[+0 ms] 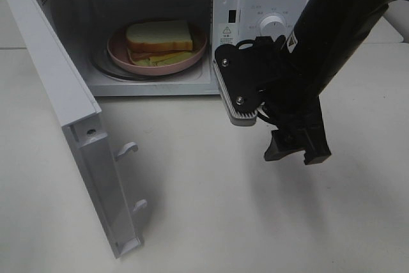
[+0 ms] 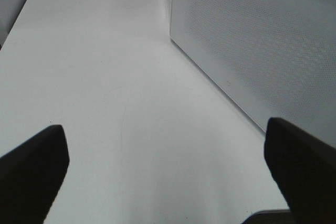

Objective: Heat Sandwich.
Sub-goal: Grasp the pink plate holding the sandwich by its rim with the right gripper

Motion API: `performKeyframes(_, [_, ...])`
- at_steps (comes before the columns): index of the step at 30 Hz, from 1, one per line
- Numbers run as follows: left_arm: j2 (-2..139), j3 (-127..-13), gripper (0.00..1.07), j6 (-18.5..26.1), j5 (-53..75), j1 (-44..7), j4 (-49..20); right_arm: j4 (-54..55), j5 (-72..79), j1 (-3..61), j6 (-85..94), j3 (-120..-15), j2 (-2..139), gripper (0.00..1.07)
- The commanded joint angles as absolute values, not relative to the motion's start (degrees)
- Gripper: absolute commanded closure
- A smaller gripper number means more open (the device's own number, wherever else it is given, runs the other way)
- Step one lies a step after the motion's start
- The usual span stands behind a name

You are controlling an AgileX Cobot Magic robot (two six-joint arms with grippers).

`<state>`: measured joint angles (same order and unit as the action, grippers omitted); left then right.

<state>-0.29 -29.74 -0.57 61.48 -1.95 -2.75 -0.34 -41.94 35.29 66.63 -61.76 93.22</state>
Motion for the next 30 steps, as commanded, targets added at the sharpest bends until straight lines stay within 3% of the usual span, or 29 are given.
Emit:
performKeyframes(1, [-1.20, -29.62, 0.10, -1.09, 61.31, -1.95, -3.04, -1.38, -41.20, 35.47, 63.03, -62.28, 92.99, 0.06])
performKeyframes(13, [-1.20, -29.62, 0.10, -1.09, 61.31, -1.95, -3.04, -5.10, -40.05, 35.47, 64.40, -62.68, 93.28, 0.07])
performKeyframes(30, [-1.20, -29.62, 0.10, -1.09, 61.31, -1.95, -3.04, -8.31, -35.01, 37.01, 64.40, -74.43, 101.47, 0.11])
